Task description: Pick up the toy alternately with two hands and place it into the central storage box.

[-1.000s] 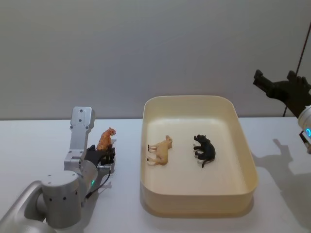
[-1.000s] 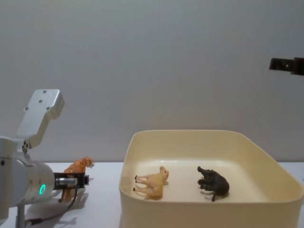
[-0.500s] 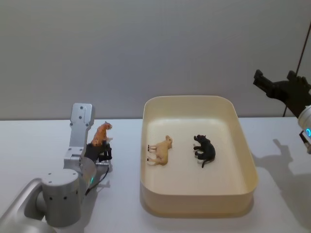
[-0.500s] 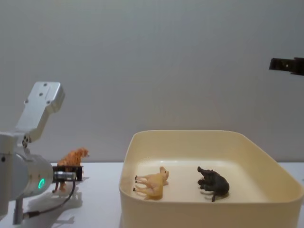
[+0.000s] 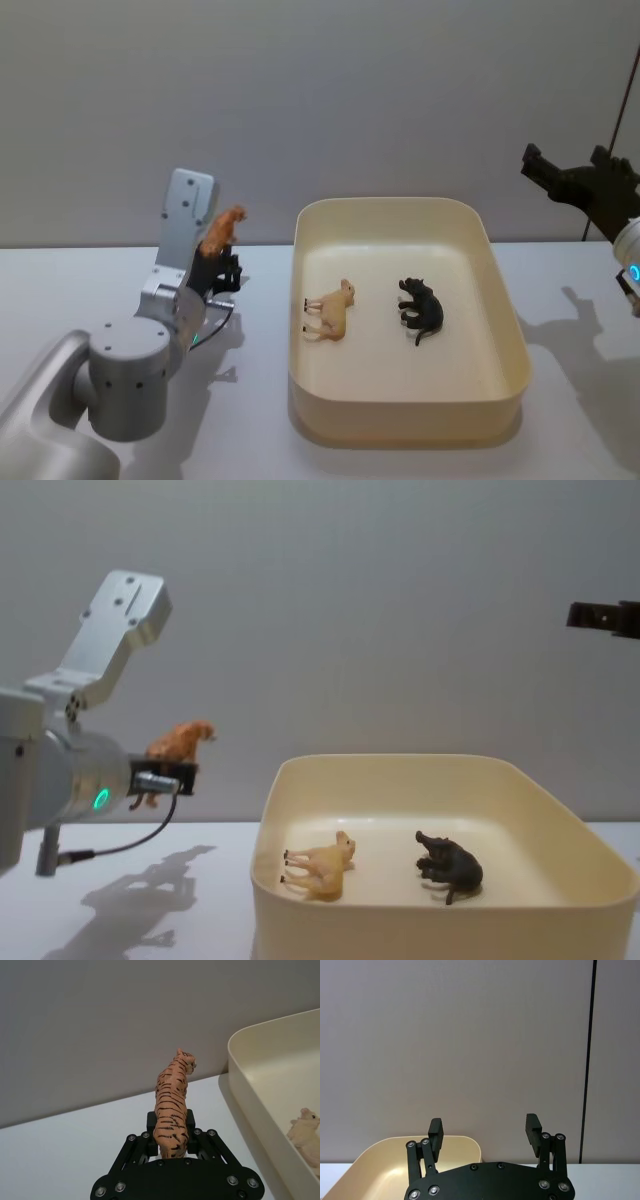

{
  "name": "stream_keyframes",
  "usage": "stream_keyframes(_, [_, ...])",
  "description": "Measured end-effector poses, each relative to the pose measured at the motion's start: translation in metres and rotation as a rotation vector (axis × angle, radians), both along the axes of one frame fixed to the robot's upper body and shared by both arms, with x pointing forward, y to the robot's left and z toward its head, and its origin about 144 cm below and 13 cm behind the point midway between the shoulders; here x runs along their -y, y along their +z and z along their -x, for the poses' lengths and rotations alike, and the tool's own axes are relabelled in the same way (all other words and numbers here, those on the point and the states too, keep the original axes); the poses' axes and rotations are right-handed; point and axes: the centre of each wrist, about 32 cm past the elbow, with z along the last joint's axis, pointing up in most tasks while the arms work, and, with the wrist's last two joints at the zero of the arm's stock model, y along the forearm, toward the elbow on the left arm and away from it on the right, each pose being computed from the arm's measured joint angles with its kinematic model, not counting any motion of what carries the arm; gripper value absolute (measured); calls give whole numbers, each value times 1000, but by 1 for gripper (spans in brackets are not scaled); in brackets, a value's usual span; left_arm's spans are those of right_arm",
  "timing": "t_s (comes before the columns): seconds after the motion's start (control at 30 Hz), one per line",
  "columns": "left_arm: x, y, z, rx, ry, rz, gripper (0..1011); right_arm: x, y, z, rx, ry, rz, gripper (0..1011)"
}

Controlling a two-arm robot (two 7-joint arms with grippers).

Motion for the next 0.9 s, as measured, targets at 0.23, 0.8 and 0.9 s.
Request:
stream_keyframes(0.23, [4,14,-1,18,-76,-38,264,0,0,0,0,0,0,1001])
stream_keyframes(0.8, [24,49,-9,52,-340,-130,264,0,0,0,0,0,0,1001])
stream_keyframes(0.9, [30,54,-12,60,-389,-143,264,0,0,0,0,0,0,1001])
